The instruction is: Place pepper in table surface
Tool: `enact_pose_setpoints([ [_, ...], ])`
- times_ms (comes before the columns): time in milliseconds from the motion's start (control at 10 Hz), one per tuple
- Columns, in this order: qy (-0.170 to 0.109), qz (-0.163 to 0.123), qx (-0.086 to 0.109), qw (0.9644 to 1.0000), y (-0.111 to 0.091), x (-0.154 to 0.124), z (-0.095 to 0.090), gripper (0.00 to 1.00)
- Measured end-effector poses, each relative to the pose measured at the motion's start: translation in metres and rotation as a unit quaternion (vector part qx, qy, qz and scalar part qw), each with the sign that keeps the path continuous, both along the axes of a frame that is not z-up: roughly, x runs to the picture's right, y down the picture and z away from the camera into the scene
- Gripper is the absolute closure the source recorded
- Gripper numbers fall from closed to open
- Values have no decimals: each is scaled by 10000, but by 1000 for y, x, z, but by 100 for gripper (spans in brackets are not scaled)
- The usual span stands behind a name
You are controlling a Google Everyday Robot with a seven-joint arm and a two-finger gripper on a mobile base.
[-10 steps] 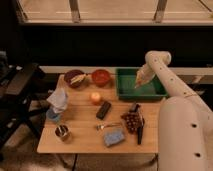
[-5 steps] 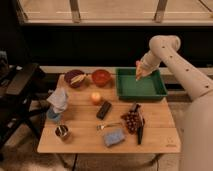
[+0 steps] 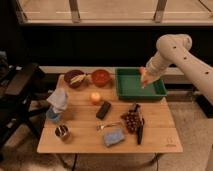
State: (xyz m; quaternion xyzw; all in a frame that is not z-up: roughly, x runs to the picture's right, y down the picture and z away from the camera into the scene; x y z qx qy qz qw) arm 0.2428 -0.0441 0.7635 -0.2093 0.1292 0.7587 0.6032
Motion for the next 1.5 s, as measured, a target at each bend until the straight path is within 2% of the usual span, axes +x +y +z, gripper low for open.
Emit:
enact_pose_setpoints([
  [500, -10, 4, 7, 10000, -1, -1, 0, 90],
  [600, -4, -4, -33, 10000, 1, -2, 0, 90],
  [700, 17, -16, -186, 9998, 8, 0, 1, 90],
  [800, 55, -17, -354, 9994, 20, 2, 0, 90],
  [900, 131, -36, -596, 9981, 41, 7, -5, 90],
  [1100, 251, -38, -913, 9955, 76, 16, -17, 90],
  [1300, 450, 22, -1276, 9908, 123, 30, -30, 90],
  [1500, 629, 105, -1565, 9856, 158, 40, -28, 90],
])
